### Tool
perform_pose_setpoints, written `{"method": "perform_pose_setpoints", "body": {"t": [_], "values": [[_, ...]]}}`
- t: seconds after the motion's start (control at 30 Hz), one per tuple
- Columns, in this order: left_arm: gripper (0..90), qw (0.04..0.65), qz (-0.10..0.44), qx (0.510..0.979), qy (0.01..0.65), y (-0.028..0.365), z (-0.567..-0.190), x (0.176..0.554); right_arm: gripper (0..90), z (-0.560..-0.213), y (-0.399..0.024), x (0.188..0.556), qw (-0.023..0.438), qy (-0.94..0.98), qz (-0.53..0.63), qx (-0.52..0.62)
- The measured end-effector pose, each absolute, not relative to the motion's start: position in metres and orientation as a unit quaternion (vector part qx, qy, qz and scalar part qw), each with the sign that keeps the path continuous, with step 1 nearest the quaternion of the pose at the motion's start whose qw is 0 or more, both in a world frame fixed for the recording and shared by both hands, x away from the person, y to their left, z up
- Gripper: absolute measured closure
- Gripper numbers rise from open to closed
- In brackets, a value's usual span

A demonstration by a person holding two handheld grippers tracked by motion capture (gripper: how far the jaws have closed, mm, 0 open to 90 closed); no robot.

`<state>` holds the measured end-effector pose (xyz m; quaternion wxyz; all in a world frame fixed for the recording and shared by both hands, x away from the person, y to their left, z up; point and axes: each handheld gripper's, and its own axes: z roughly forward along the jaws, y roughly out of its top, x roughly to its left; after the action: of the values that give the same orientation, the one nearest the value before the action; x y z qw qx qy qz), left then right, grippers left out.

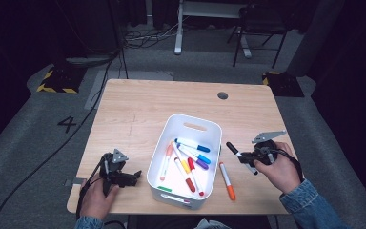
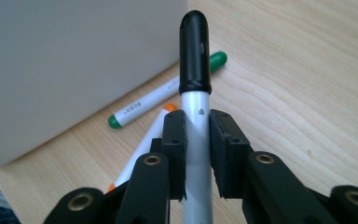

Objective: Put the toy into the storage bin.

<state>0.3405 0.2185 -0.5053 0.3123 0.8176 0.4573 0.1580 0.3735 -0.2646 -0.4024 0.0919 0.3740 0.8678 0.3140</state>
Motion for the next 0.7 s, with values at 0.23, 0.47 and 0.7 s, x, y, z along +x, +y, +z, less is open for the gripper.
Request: {"method": "perform_pose_setpoints", "body": {"t": [0.23, 0.47, 0.7], "values": [[0.0, 0.312, 0.156, 0.818, 0.457, 0.218, -0.505, 0.341, 77.0, -0.381, -0.261, 0.366, 0.097, 0.87, 0.331, 0.353], [0.0, 0.312, 0.157, 0.818, 0.457, 0.218, -0.505, 0.341, 77.0, -0.364, -0.255, 0.361, 0.103, 0.87, 0.343, 0.338], [0.0, 0.313, 0.156, 0.818, 0.457, 0.218, -0.505, 0.341, 77.0, -0.351, -0.246, 0.357, 0.104, 0.875, 0.349, 0.32]]}}
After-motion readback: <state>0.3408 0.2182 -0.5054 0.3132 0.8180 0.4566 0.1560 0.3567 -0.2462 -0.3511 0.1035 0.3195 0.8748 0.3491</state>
